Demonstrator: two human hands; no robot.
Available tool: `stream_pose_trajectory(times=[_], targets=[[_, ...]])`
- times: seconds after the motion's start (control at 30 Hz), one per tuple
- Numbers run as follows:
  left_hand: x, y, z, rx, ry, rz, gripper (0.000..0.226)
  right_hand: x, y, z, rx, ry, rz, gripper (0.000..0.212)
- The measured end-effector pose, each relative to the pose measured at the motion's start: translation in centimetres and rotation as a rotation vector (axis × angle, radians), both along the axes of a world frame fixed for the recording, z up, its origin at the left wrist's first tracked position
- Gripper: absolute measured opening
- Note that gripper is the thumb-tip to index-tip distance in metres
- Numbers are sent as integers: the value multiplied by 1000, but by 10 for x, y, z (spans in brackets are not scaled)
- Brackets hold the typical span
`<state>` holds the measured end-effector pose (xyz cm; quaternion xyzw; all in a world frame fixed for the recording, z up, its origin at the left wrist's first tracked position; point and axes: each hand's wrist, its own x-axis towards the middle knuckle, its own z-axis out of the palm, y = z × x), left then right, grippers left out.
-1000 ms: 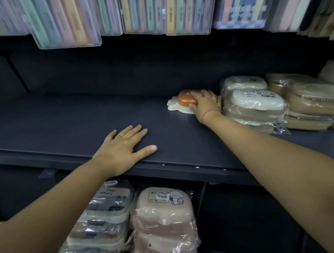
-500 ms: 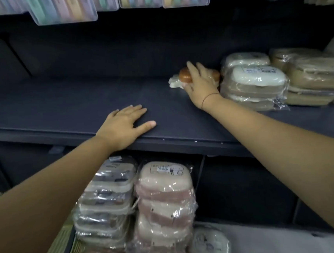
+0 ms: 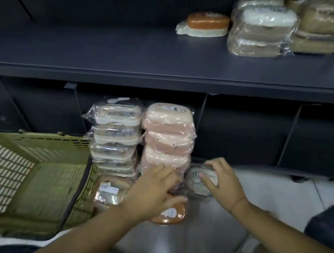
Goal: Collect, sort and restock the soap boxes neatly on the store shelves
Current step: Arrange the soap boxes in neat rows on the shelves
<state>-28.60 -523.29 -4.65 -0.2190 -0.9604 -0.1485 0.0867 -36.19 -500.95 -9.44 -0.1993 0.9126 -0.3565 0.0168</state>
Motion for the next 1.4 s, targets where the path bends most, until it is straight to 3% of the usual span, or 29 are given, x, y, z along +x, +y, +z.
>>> stream_pose_trajectory(times=[0.07,0.17,0.3,0.47,0.6,0.73,1.03,1.2,1.4], targets=[[14,2,-43,-140,-251,-83,50,-4,8,-33,275,-139,49,82],[24,0,-81,-293,-443,16,66,-10,21,-61,435,-239,83,105],[28,-4,-107,-467,-504,100,86,-22,19,-75,563,-240,123,103],[22,-9,-135,-368,-593,78,115,-32,4,-87,628,-265,135,107],[20,-7,-135,-393,-633,117,120,-32,-5,-97,675,-255,90,111],[21,-6,-143,-350,-636,165,125,-33,-8,-102,683,-286,56,117],[25,-5,-118,-351,-626,145,120,-30,4,-70,723,-370,81,110],[19,6,-59,-250,-544,36,116,-44,22,5,826,-404,257,109],[-7,11,43,-103,-156,-13,114,-66,64,138,727,-249,242,112]])
